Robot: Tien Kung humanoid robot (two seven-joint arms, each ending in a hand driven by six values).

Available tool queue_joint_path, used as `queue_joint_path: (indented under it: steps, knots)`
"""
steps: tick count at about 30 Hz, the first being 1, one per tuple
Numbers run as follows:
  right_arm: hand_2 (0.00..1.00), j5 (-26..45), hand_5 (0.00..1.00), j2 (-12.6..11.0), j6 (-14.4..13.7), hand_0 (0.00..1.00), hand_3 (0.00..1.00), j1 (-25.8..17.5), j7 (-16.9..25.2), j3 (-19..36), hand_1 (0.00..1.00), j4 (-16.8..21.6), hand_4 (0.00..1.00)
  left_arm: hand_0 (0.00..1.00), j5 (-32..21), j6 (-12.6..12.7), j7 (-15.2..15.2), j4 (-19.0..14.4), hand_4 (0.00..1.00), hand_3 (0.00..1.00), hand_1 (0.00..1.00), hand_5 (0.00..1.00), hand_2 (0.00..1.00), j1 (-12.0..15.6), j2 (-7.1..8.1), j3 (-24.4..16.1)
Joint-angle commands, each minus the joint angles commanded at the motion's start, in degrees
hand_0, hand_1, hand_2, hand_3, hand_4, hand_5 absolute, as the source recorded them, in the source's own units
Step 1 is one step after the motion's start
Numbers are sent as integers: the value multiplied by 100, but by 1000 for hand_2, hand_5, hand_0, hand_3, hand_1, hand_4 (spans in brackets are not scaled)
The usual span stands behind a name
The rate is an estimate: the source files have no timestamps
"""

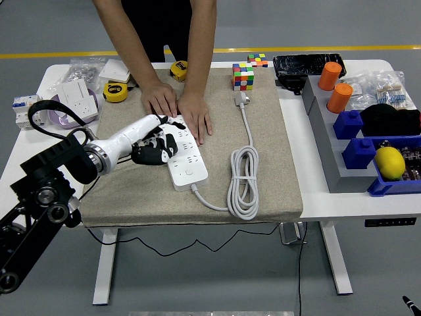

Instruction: Pick up the plug,place it near the board,insert it into the board,press the button

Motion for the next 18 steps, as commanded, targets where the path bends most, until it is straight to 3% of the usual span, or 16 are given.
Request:
queue_joint_path:
  steps: [4, 5, 8, 10, 11, 12, 15, 16, 17, 18]
  knots:
    - [715, 22, 907, 5, -8, 998, 729, -8, 11, 25, 795, 0, 998, 417, -917, 839, -958, 0, 710, 701, 519, 212, 552, 759, -138, -631]
    - [715, 25, 904, 5, -9, 998, 728, -12, 12, 29, 795, 0, 998, 838, -1140, 1037, -1181, 0, 897, 843, 867, 274, 808, 949, -172, -739]
    - [715, 23, 904, 4, -11, 998, 728, -34, 10, 59, 795, 0, 998, 838, -1885, 1552, -1926, 0, 897, 843, 867, 274, 808, 1567, -382, -1080]
    - [715, 38, 904, 4, -12, 998, 728, -44, 15, 56, 795, 0, 998, 838, -2369, 1735, -2410, 0, 897, 843, 867, 274, 808, 1854, -476, -1161]
    - [715, 42, 905, 3, -12, 998, 728, -47, 17, 57, 795, 0, 998, 967, -2593, 1803, -2633, 0, 938, 919, 998, 285, 969, 1986, -509, -1177]
    - [715, 46, 905, 2, -12, 998, 728, -47, 19, 60, 795, 0, 998, 967, -2854, 1826, -2885, 0, 938, 919, 998, 285, 969, 2111, -525, -1176]
    - [715, 71, 905, -8, -14, 998, 728, -42, 34, 50, 795, 0, 998, 967, -3561, 1862, -3376, 0, 938, 919, 998, 285, 969, 2400, -408, -1084]
    - [715, 76, 905, -12, -15, 998, 728, -40, 37, 48, 795, 0, 998, 967, -3785, 1874, -3376, 0, 938, 919, 998, 285, 969, 2450, -356, -1051]
    - [715, 74, 905, -22, -16, 998, 728, -33, 36, 56, 794, 0, 998, 881, -4045, 1905, -3277, 8, 893, 937, 955, 282, 923, 2535, -224, -969]
    - [715, 78, 905, -31, -18, 998, 728, -29, 37, 61, 794, 0, 998, 881, -4269, 1924, -3174, 37, 893, 937, 955, 282, 923, 2597, -97, -901]
